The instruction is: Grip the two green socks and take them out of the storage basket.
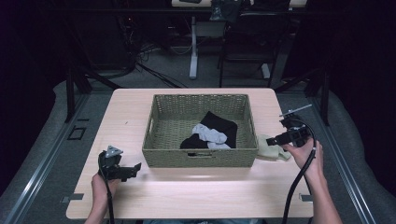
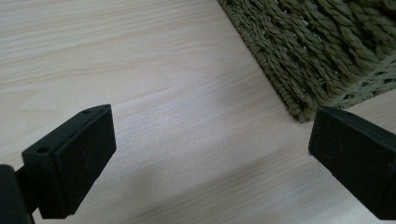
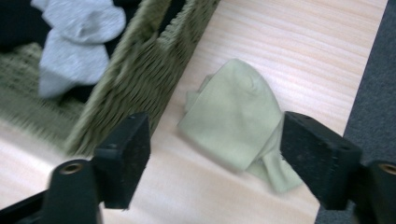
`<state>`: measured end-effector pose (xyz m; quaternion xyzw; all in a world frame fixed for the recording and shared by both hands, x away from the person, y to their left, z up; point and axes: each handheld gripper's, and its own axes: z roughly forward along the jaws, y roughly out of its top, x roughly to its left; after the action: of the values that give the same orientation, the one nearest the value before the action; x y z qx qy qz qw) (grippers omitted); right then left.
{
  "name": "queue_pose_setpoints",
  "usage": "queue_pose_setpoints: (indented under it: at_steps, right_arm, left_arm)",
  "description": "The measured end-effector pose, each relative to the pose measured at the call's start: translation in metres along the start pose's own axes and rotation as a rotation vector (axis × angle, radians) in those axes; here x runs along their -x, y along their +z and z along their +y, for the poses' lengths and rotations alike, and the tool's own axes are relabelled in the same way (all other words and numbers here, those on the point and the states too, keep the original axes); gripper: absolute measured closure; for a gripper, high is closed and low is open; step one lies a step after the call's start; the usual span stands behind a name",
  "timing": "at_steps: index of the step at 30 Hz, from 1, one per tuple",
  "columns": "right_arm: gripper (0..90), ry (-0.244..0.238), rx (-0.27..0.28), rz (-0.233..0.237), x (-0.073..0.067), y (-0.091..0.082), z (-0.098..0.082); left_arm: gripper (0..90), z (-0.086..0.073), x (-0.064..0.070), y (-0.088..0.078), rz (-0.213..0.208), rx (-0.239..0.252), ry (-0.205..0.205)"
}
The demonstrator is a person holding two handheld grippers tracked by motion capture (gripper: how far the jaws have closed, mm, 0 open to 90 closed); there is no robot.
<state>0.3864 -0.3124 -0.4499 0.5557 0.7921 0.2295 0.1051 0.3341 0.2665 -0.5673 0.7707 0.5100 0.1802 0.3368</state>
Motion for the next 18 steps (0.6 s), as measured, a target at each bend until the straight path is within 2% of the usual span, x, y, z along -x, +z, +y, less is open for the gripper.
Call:
queue_pose_setpoints:
  at_steps: [3,4,5,6,8,10,18]
  right_arm:
    - [17.9,-0.021,0.018,-0.002,-0.004,-0.008,-0.008]
    - [14.7,-0.033,0.040,-0.003,-0.007,-0.014,-0.015]
    - [14.7,-0.033,0.040,-0.003,-0.007,-0.014,-0.015]
    - [13.9,-0.046,0.063,0.000,-0.011,-0.019,-0.023]
    - [13.4,-0.051,0.068,0.005,-0.012,-0.021,-0.027]
    - [11.2,-0.062,0.082,0.001,-0.016,-0.025,-0.038]
    - [9.1,-0.077,0.079,0.014,-0.024,-0.020,-0.066]
  left_arm:
    - [0.8,0.000,0.000,0.000,0.000,-0.002,-0.001]
    - [0.8,0.000,0.000,0.000,0.004,0.005,-0.003]
    - [0.8,0.000,0.000,0.000,0.002,0.000,-0.001]
    - [0.8,0.000,0.000,0.000,0.002,0.000,0.000]
    - [0.8,0.000,0.000,0.000,0.002,0.001,0.001]
    - [0.8,0.000,0.000,0.000,0.003,0.000,0.002]
    - [0.7,0.000,0.001,0.001,0.002,-0.002,0.006]
